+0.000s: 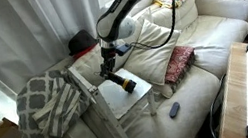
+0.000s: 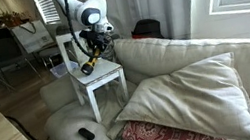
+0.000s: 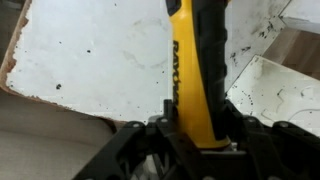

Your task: Put the flashlight upright on the seat of the wooden

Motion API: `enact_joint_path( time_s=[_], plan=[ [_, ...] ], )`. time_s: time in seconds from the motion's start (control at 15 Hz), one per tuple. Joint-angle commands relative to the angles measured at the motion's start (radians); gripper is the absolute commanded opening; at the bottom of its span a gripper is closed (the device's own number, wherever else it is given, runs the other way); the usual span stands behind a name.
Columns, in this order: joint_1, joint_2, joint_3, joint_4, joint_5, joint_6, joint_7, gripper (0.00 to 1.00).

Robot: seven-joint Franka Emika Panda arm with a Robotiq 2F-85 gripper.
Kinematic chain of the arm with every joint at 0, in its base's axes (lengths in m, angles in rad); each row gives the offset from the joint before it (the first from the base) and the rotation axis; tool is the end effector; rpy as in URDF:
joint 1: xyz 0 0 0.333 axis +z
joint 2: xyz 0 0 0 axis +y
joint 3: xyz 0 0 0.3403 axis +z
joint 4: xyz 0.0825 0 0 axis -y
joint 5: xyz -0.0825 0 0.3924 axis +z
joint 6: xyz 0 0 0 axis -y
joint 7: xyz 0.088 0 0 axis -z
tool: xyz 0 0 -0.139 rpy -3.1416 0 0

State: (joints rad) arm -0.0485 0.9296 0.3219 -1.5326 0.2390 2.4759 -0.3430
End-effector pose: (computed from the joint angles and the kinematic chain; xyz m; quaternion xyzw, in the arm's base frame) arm 0.7119 0.1705 0.1067 -0.9685 -0.1459 -0.0270 0.2000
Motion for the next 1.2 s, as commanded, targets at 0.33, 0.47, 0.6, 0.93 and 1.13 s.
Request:
enact_joint_path(
  time_s=[0.33,0.47,0.6,0.93,1.13],
  plan=[
    [-0.203,-0.049,0.193,-0.136,0.05,0.07,-0.435,0.25],
    [-0.243,-0.051,0.237,-0.16,0.067,0.069,-0.553,0.25],
    [-0.273,-0.049,0.261,-0.164,0.102,0.007,-0.617,0.25],
    [-0.229,-0.029,0.219,-0.127,0.101,0.025,-0.606,0.5],
    [-0.292,0.026,0.315,-0.123,0.166,0.129,-0.767,0.25]
  ],
)
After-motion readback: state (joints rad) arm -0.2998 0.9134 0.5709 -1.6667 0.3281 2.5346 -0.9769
